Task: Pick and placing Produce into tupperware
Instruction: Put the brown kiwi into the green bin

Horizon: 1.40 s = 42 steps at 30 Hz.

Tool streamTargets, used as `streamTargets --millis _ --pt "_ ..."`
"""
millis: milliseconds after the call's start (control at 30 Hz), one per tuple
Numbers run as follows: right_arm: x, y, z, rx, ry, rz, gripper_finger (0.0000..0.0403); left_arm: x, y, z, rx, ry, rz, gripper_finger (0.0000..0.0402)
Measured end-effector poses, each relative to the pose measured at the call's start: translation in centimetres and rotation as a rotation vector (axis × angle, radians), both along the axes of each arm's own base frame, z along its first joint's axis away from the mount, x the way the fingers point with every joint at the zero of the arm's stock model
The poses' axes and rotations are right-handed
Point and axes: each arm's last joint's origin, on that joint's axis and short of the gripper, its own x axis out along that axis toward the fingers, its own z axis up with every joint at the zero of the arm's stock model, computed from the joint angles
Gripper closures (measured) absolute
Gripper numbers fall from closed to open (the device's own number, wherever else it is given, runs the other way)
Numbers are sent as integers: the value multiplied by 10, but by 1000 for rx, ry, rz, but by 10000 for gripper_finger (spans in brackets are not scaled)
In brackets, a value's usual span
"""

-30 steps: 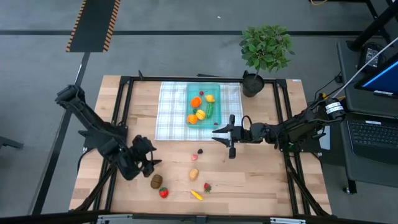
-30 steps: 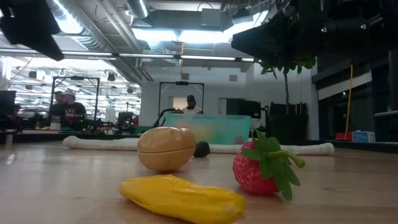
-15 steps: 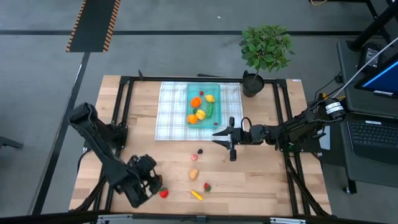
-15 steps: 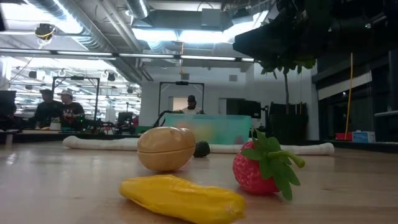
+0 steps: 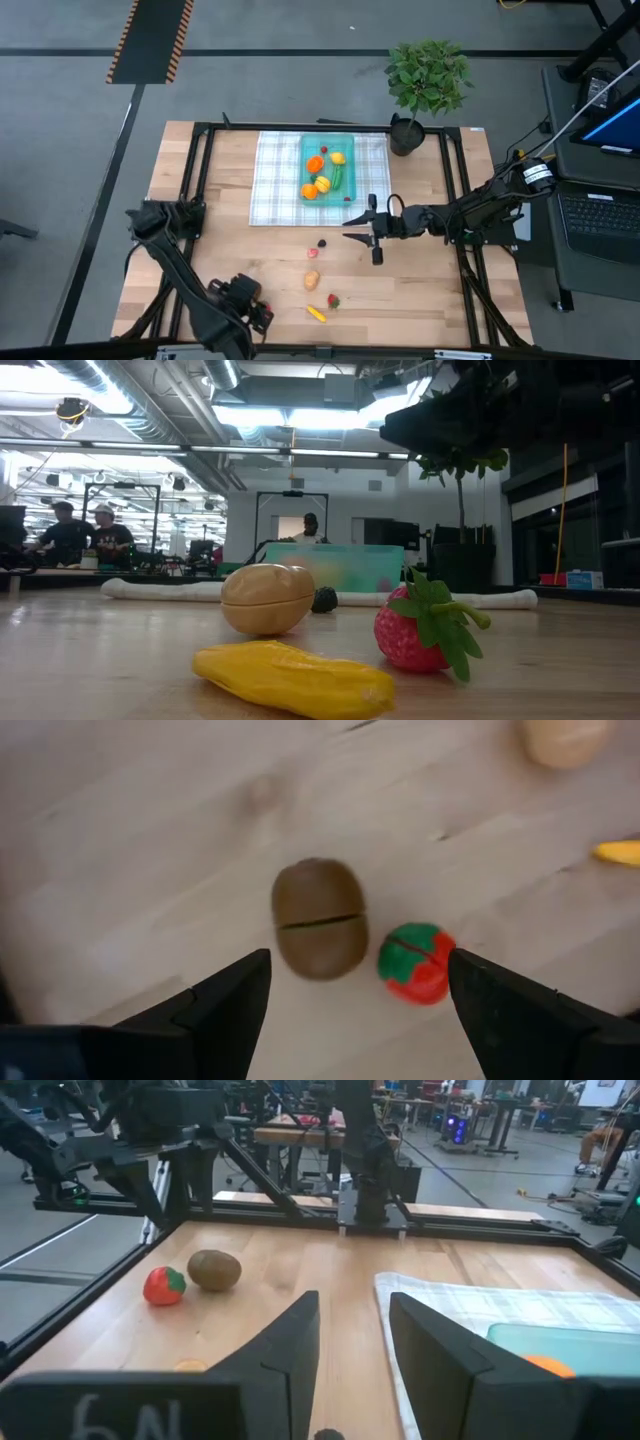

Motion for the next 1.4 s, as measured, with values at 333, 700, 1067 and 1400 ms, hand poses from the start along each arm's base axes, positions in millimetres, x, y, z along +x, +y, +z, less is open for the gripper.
streamTargets --millis 333,700,1067,1400 --pt "0 0 -1 -2 6 0 276 5 -3 -5 -3 19 11 109" --pt "0 0 0 -2 2 0 276 9 -8 -6 -41 2 -74 109" --pt "0 0 0 -1 3 0 276 14 8 -24 1 35 3 109" --pt "0 0 -1 -4 13 1 276 19 19 -41 -103 178 60 109"
